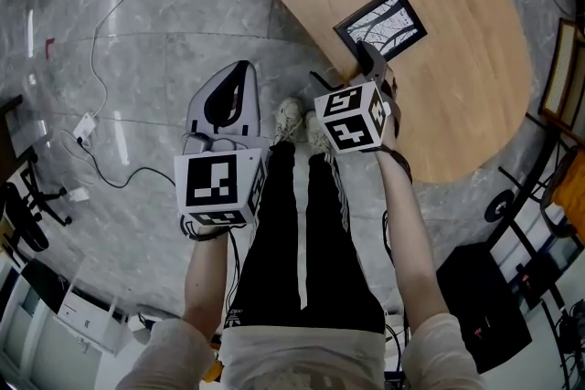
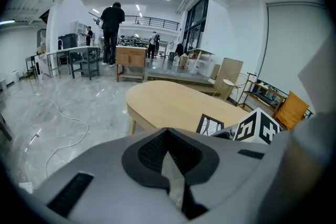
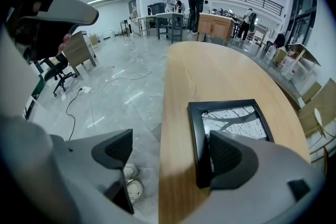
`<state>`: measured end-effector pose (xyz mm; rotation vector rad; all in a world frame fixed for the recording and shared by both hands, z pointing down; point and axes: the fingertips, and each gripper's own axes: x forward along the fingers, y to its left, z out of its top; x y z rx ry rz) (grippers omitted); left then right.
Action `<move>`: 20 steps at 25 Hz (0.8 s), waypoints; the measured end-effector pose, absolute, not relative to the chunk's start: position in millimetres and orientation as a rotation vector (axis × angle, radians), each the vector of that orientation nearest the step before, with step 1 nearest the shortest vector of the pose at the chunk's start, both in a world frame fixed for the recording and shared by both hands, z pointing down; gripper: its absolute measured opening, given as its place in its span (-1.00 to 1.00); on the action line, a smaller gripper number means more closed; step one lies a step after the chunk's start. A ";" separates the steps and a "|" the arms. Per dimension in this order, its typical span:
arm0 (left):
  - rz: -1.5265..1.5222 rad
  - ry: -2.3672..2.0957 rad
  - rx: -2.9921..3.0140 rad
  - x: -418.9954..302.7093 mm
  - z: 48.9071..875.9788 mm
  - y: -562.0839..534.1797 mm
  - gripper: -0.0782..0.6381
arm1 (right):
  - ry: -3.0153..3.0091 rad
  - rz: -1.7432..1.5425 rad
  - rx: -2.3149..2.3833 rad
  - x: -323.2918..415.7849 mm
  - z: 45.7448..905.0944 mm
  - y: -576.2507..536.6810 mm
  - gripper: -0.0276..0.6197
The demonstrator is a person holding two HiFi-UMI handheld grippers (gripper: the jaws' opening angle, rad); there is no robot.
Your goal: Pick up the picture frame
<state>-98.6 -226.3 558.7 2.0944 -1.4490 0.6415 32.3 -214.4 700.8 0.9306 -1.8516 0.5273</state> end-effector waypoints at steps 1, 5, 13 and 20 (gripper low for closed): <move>0.643 -1.448 2.093 -98.5 559.6 -225.2 -0.76 | -1.853 0.532 0.931 30.9 700.9 -212.4 0.52; 0.648 -1.442 2.086 -97.7 561.7 -223.6 -0.76 | -1.849 0.541 0.938 26.3 700.4 -208.5 0.52; 0.660 -1.436 2.079 -100.8 566.9 -223.1 -0.76 | -1.838 0.522 0.933 16.6 700.3 -198.1 0.51; 0.671 -1.443 2.067 -108.6 570.8 -225.1 -0.76 | -1.811 0.475 0.935 9.5 701.9 -188.9 0.50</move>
